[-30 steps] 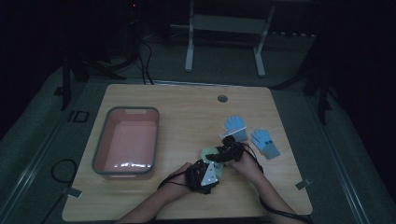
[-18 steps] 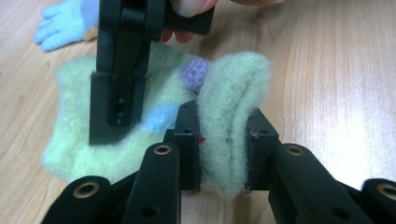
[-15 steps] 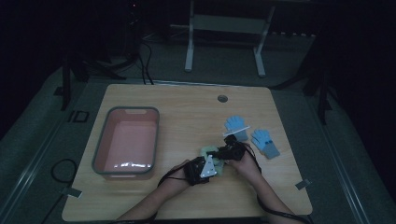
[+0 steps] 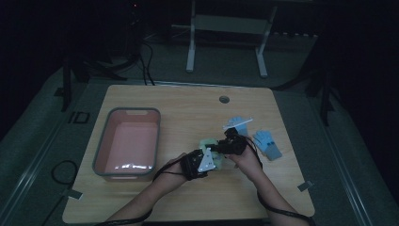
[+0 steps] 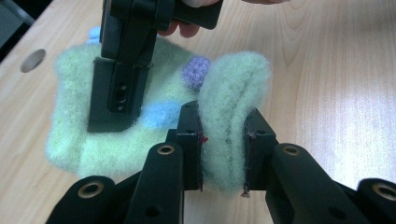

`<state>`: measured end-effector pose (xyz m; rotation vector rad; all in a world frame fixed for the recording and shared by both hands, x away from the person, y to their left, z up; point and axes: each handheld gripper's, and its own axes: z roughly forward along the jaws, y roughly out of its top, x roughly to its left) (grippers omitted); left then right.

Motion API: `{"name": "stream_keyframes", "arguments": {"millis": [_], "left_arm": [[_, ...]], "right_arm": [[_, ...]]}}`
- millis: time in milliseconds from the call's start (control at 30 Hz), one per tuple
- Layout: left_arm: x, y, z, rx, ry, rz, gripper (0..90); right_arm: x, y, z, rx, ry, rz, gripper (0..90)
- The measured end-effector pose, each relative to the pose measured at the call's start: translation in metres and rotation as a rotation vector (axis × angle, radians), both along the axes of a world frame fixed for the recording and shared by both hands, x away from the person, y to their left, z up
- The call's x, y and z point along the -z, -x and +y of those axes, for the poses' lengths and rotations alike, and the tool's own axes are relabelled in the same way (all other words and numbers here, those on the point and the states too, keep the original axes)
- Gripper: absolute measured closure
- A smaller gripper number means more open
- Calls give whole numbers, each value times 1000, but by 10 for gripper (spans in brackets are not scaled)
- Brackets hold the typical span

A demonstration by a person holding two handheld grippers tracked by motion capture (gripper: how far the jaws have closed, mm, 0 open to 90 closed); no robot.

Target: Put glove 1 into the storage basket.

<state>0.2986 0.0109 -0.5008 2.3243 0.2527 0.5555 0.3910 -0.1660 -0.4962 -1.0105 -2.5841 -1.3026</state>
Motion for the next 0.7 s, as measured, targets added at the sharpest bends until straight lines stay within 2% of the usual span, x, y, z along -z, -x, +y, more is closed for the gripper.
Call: {"name": "stream_keyframes", "arguments": {"millis": [133, 233, 333, 567, 600, 700], "left_arm": [[-9, 0, 4, -5, -17, -24, 740], [-16, 0, 11, -11, -10, -25, 740], [-19, 0, 18, -24, -2, -27, 742], [-27, 2, 30, -36, -22, -38, 744], [-34, 3, 37, -39, -36, -45, 745], [-39, 4, 45, -47, -47, -52, 745]], "right_arm": [[-10, 0, 5, 0, -11, -16, 731], [-18, -1, 10, 3, -31, -18, 731], [-25, -1, 18, -6, -29, -32, 731], [-35, -1, 34, -23, -30, -47, 731], [-38, -2, 39, -27, -39, -45, 731], [-41, -3, 47, -34, -42, -49, 730]]}}
